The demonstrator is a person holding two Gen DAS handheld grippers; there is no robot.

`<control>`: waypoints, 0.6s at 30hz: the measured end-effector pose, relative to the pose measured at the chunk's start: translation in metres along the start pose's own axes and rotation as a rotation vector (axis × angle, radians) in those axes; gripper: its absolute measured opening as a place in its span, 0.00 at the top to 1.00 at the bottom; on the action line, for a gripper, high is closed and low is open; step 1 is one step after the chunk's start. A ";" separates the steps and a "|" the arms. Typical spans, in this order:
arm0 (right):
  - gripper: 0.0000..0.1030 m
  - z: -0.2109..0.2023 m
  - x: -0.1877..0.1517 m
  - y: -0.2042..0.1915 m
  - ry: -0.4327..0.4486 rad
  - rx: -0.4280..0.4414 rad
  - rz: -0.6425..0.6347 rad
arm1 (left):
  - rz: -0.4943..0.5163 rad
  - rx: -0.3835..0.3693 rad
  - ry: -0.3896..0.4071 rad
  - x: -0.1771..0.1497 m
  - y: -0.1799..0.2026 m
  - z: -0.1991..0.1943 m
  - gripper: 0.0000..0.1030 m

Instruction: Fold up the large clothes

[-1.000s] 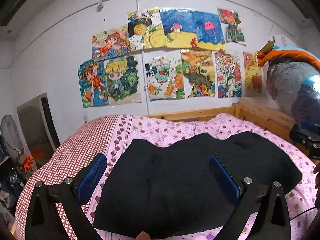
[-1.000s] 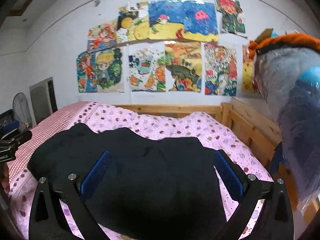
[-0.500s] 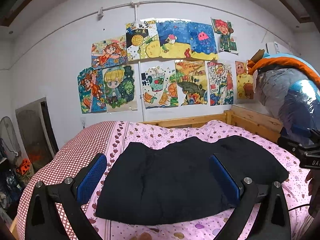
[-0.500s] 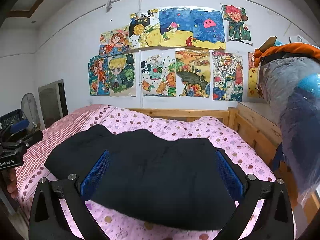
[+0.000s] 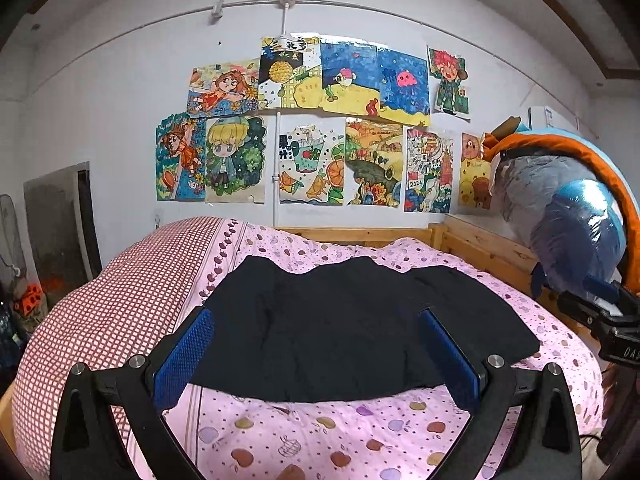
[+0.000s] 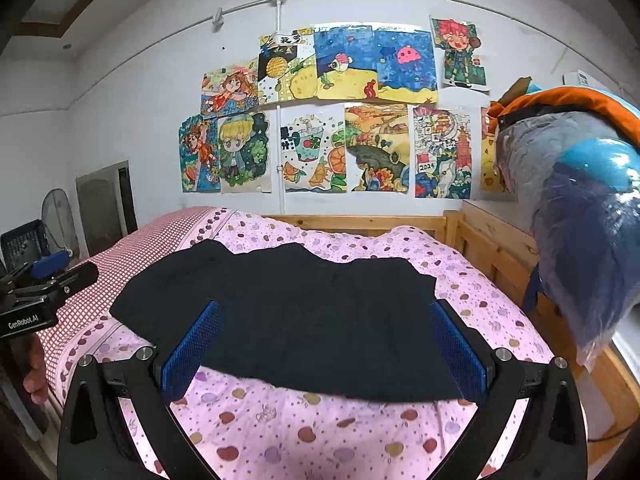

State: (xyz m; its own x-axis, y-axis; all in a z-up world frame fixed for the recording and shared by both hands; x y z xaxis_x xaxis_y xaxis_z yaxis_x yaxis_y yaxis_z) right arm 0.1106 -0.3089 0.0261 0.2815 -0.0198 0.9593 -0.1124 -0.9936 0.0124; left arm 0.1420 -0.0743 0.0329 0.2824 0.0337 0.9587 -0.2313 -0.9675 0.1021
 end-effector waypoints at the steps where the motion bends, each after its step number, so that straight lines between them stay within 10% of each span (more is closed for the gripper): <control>1: 0.02 -0.002 -0.001 0.000 0.001 -0.004 0.001 | 0.001 -0.003 0.004 0.001 0.001 -0.002 0.00; 18: 0.02 -0.041 -0.021 -0.018 0.007 -0.017 -0.014 | 0.063 0.008 0.043 -0.017 0.007 -0.043 0.00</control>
State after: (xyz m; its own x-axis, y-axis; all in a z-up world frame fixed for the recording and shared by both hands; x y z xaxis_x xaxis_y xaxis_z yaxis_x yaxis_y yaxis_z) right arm 0.0680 -0.2863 0.0167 0.2768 -0.0056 0.9609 -0.1247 -0.9917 0.0301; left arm 0.0954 -0.0708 0.0289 0.2273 -0.0171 0.9737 -0.2398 -0.9700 0.0390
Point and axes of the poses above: each gripper's, at about its wrist camera, not at the fingertips, and z roughly the way its jaws point, y to its right, x to its top, the point moved 7 cm from there along z, roughly the way its jaws point, and after that the axes turned 4 degrees about -z, right-handed, at the moved point
